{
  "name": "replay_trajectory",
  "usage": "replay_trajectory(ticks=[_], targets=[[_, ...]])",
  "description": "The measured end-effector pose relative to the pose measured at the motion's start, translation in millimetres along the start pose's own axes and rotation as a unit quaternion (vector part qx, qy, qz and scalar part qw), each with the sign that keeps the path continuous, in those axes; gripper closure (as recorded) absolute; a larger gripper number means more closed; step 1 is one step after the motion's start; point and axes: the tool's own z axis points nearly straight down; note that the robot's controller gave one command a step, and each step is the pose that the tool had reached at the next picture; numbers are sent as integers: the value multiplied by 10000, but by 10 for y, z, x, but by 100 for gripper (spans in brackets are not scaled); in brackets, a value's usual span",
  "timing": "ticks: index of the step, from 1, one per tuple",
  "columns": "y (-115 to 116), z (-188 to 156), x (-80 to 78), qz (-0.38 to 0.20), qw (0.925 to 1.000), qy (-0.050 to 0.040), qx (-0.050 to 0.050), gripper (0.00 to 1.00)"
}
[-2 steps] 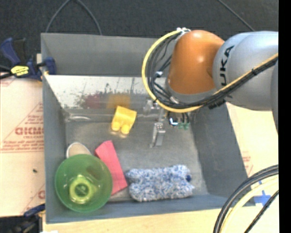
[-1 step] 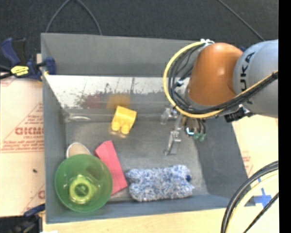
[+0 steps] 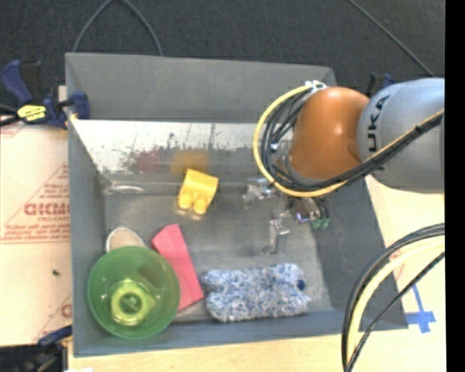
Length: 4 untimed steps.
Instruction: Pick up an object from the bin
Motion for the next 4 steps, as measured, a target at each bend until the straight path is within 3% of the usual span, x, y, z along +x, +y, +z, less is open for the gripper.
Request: replay_trajectory(ticks=[1,2,3,4], targets=[[342,-224,425,1827,9832,-27,5,0],[342,-224,425,1827,9832,-27,5,0],[-6,-12,498,1043,9945,-44,12,0],[398,86,783,3091,9510,-32,1,0]])
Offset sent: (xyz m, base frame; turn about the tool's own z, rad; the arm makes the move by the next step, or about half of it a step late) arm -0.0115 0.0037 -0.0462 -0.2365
